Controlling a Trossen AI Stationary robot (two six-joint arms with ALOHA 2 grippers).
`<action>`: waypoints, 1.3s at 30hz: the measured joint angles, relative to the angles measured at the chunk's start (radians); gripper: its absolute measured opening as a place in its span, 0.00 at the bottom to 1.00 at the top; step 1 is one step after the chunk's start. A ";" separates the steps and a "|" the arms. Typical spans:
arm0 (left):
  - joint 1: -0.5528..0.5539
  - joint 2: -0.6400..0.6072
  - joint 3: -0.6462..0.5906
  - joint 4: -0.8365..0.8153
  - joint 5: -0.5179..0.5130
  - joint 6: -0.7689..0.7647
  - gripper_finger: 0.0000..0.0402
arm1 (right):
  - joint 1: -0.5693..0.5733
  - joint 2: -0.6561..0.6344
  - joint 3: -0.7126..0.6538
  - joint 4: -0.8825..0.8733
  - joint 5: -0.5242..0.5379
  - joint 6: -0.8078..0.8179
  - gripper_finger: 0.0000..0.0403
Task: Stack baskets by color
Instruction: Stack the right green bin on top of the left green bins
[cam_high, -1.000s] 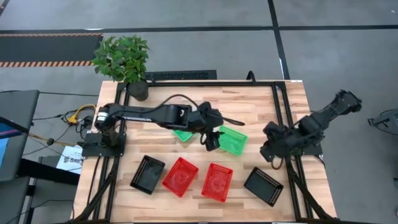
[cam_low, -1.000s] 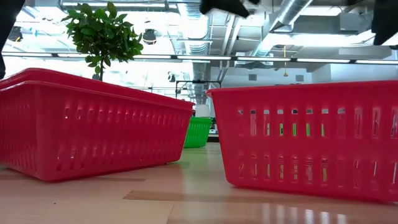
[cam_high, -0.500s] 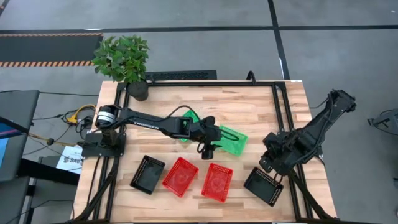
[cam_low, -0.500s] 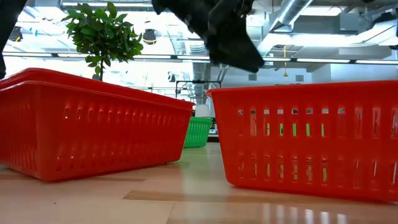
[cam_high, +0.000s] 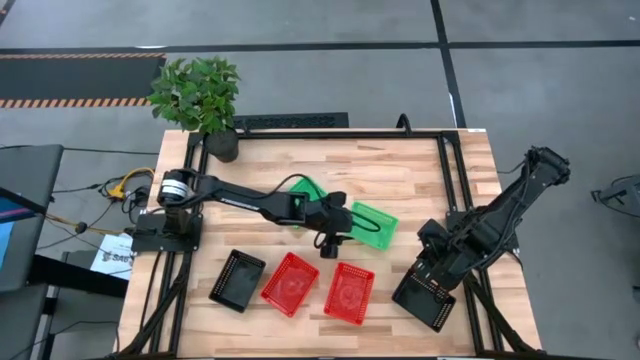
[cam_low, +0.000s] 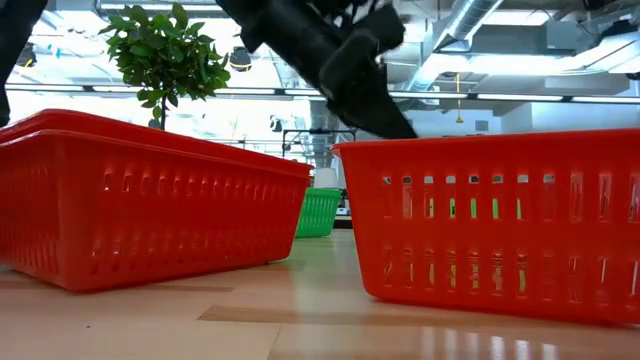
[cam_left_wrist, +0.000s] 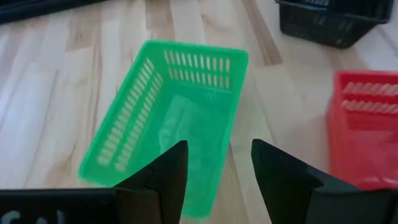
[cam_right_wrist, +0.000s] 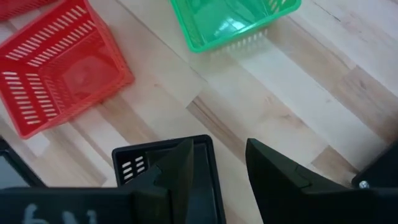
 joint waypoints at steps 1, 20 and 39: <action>0.000 0.021 0.019 0.003 0.000 0.006 0.41 | 0.000 -0.001 0.000 0.000 -0.001 0.000 0.42; 0.017 0.181 0.163 -0.231 0.019 0.140 0.40 | 0.000 0.000 0.000 0.017 -0.004 -0.002 0.42; 0.016 0.206 0.179 -0.245 -0.037 0.002 0.00 | 0.000 0.000 0.000 0.023 -0.004 -0.002 0.42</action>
